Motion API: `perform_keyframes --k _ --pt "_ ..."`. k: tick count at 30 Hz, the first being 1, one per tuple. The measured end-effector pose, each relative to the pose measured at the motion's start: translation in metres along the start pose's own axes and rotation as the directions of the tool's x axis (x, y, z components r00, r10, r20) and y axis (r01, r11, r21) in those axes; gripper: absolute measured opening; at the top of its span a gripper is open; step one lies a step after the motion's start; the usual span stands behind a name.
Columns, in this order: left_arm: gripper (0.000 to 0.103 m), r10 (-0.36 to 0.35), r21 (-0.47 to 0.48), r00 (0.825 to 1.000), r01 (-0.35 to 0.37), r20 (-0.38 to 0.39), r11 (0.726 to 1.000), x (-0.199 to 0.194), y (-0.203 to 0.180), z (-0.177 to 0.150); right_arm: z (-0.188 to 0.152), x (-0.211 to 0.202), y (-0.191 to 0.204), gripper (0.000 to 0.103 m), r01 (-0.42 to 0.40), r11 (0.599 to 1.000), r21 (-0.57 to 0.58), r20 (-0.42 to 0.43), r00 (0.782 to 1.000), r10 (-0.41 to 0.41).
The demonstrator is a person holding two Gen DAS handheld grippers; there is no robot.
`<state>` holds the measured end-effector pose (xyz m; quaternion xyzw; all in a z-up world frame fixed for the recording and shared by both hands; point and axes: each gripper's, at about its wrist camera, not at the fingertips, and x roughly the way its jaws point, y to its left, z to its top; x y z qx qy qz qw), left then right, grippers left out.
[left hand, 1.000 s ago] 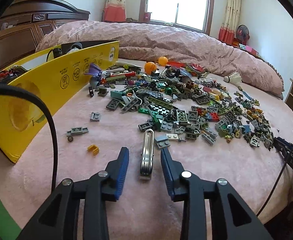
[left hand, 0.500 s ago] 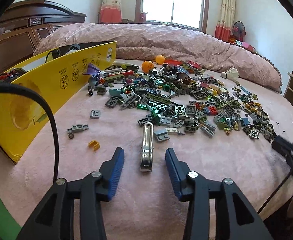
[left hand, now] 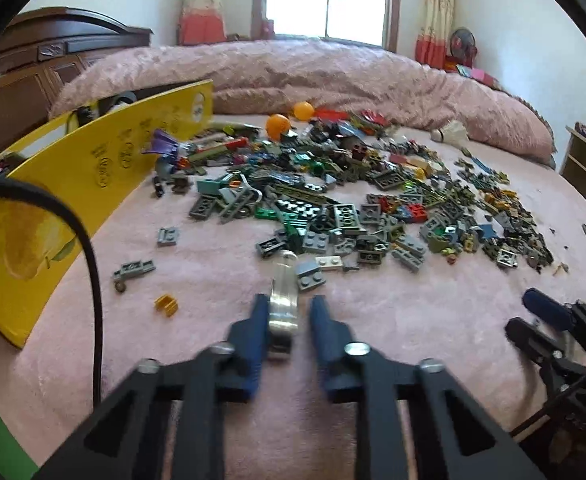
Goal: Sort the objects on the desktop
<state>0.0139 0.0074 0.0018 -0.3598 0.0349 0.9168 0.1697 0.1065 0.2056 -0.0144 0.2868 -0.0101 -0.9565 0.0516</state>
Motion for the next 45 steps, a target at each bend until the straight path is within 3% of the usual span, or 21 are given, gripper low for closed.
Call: perform_keyframes --k 2,4,7,10,16,22,24,27,33,39,42,45 --pt "0.013 -0.039 -0.026 0.998 0.037 -0.051 0.999 -0.001 0.002 0.014 0.000 -0.002 -0.002 0.046 0.001 1.000 -0.002 0.006 1.000 -0.001" --pt "0.013 -0.093 -0.085 0.994 0.088 -0.053 0.992 -0.009 0.009 0.034 -0.002 -0.002 -0.001 0.046 0.004 1.000 -0.012 0.014 1.000 -0.004" --pt "0.013 -0.069 -0.076 0.995 0.063 -0.069 0.995 -0.015 0.009 0.050 -0.002 -0.003 -0.003 0.046 -0.005 1.000 -0.008 0.017 1.000 0.005" --pt "0.013 -0.017 -0.027 0.994 0.015 -0.105 1.000 -0.012 0.006 0.042 -0.002 -0.005 -0.004 0.046 -0.009 1.000 -0.011 0.018 1.000 0.009" --pt "0.015 -0.058 -0.060 0.979 0.047 -0.195 0.997 0.002 0.012 0.012 0.000 -0.020 0.006 0.051 -0.041 0.999 -0.036 0.047 0.998 0.042" --pt "0.020 -0.054 -0.024 0.985 0.051 -0.166 0.998 -0.006 0.011 0.009 0.000 -0.024 0.021 0.052 -0.057 0.995 -0.086 0.047 0.997 0.061" --pt "0.013 -0.064 -0.006 0.983 0.064 -0.171 0.998 -0.008 0.010 0.007 0.001 -0.027 0.024 0.052 -0.072 0.993 -0.090 0.051 0.996 0.077" --pt "0.011 -0.075 0.031 0.982 0.082 -0.175 0.996 -0.013 0.008 0.005 0.014 -0.022 0.031 0.052 -0.148 0.986 -0.083 0.046 0.987 0.152" --pt "0.011 -0.082 0.047 0.983 0.091 -0.163 0.995 -0.020 0.019 0.002 0.061 0.031 0.061 0.052 -0.343 0.930 -0.131 -0.047 0.939 0.340" --pt "0.011 -0.074 -0.004 0.986 0.074 -0.148 0.997 -0.025 0.043 0.000 0.078 0.071 0.093 0.052 -0.392 0.896 -0.209 -0.146 0.918 0.368" --pt "0.011 -0.090 -0.048 0.987 0.084 -0.132 0.995 -0.025 0.052 -0.003 0.073 0.075 0.097 0.049 -0.360 0.911 -0.201 -0.147 0.930 0.336" --pt "0.011 -0.107 -0.061 0.987 0.101 -0.117 0.993 -0.023 0.052 -0.005 0.066 0.074 0.097 0.036 -0.339 0.925 -0.174 -0.138 0.938 0.318"
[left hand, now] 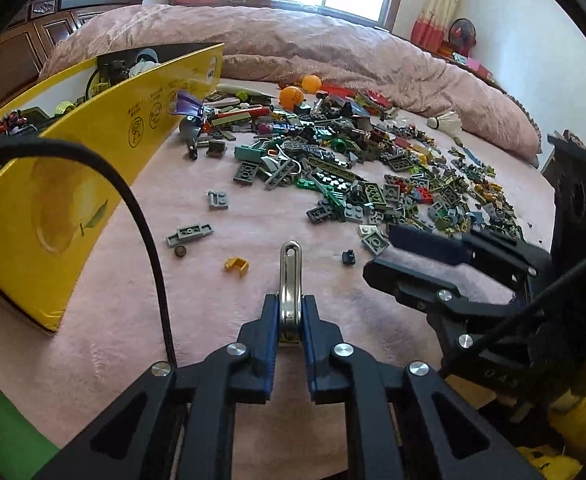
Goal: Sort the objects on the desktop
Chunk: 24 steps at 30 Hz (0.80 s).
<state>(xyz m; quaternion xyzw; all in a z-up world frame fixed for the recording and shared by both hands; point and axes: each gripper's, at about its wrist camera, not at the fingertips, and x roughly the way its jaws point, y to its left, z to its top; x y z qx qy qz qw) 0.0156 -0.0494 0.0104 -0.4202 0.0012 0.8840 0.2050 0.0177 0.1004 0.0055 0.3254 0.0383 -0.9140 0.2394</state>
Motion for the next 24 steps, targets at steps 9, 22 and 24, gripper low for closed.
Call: perform_keyframes --k 9,22,24 --pt "0.011 -0.030 -0.026 0.999 0.030 0.018 0.999 0.003 0.006 -0.001 -0.001 0.007 -0.004 0.010 0.064 0.998 0.030 0.000 0.998 -0.064" --pt "0.012 -0.012 -0.032 0.999 0.013 0.039 0.999 0.002 0.005 -0.003 -0.002 -0.013 0.012 0.003 0.100 0.995 -0.013 0.042 0.994 -0.100" --pt "0.012 -0.009 -0.037 0.999 0.011 0.041 0.999 0.002 0.006 -0.004 -0.002 -0.008 0.010 0.004 0.098 0.995 -0.004 0.028 0.995 -0.098"
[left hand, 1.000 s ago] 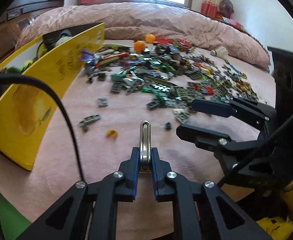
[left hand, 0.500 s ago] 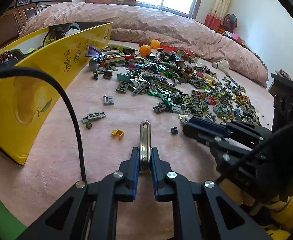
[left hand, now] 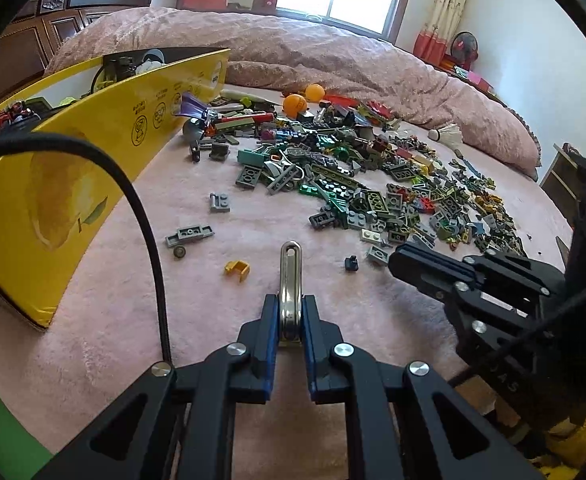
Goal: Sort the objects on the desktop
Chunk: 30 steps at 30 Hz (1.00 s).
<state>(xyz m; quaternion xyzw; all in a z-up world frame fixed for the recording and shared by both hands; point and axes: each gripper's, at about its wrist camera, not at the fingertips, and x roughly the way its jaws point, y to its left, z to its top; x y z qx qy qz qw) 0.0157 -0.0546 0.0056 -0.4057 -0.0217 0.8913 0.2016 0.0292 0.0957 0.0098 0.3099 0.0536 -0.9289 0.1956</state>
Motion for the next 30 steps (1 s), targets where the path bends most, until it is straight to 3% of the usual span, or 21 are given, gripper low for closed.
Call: perform_keyframes --k 2,5,8,12,15,24,30 --pt "0.012 0.002 -0.013 1.000 -0.002 0.005 1.000 0.000 0.001 0.000 0.000 0.007 -0.004 0.006 0.003 1.000 0.020 -0.016 1.000 -0.003" --pt "0.012 -0.005 -0.022 1.000 0.005 0.009 1.000 0.001 0.002 0.001 -0.001 0.018 -0.011 0.017 0.009 0.999 0.048 -0.048 0.999 -0.006" --pt "0.011 -0.012 -0.023 1.000 0.012 0.017 1.000 -0.001 0.002 0.001 -0.002 0.020 -0.017 0.017 -0.009 0.997 0.078 -0.056 0.998 0.013" --pt "0.011 -0.018 -0.014 0.999 0.018 0.037 1.000 -0.007 -0.002 0.002 -0.003 0.021 -0.017 0.017 -0.011 0.997 0.082 -0.055 0.998 0.015" --pt "0.011 -0.014 -0.015 0.998 0.015 0.066 1.000 -0.018 -0.004 0.005 -0.003 0.019 -0.017 0.007 -0.013 0.997 0.081 -0.044 0.999 0.017" --pt "0.011 0.054 -0.028 0.992 -0.051 0.112 0.998 -0.042 0.003 0.016 -0.002 0.006 -0.024 0.007 -0.029 0.990 0.137 -0.010 0.999 0.030" --pt "0.011 0.112 -0.069 0.978 -0.101 0.178 0.992 -0.071 0.020 0.034 0.016 -0.013 -0.020 0.007 -0.078 0.985 0.157 0.048 0.996 0.071"
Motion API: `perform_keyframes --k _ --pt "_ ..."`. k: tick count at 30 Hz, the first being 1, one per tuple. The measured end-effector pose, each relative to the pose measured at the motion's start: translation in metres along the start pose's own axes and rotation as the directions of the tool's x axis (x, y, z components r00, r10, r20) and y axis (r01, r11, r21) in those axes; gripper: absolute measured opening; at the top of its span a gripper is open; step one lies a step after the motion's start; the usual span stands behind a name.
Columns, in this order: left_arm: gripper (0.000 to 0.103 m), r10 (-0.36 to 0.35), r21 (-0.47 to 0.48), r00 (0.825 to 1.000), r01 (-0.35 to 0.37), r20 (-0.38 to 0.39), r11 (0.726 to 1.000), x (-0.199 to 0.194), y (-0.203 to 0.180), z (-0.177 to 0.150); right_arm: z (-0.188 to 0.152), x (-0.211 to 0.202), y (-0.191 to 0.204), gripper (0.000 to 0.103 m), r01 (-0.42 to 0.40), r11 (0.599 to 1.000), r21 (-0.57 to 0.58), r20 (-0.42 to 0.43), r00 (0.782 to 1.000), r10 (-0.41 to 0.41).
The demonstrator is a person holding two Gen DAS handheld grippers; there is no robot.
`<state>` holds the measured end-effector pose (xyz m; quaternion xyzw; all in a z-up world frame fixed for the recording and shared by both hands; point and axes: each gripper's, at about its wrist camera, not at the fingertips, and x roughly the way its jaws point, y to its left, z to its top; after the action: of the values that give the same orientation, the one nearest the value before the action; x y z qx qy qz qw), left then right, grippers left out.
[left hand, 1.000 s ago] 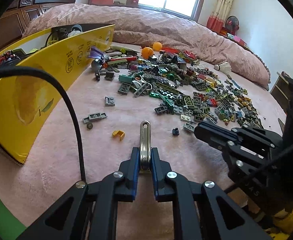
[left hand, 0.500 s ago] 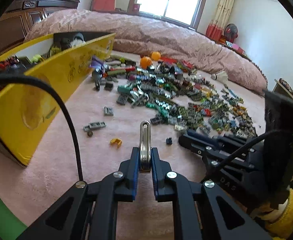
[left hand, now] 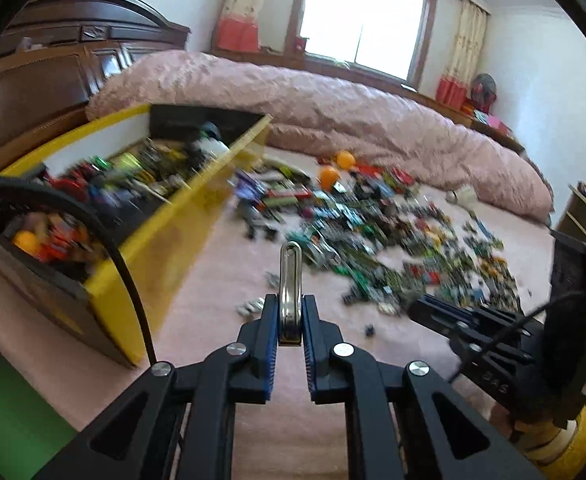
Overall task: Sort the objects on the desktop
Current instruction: 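Carry both tools over the yellow box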
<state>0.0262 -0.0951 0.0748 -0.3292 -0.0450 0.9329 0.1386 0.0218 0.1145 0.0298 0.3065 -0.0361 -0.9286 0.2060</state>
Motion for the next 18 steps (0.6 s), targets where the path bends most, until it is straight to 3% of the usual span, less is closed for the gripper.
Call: perform_keyframes --k 10,18 --pt "0.011 0.169 -0.038 0.982 -0.166 0.083 0.985 -0.020 0.068 0.049 0.051 0.008 0.055 0.007 -0.154 0.987 -0.038 0.050 0.986 0.156" --pt "0.011 0.261 -0.088 0.963 -0.255 0.070 0.963 0.005 0.131 0.095 0.089 0.046 0.111 0.007 -0.237 0.966 -0.106 0.047 0.969 0.243"
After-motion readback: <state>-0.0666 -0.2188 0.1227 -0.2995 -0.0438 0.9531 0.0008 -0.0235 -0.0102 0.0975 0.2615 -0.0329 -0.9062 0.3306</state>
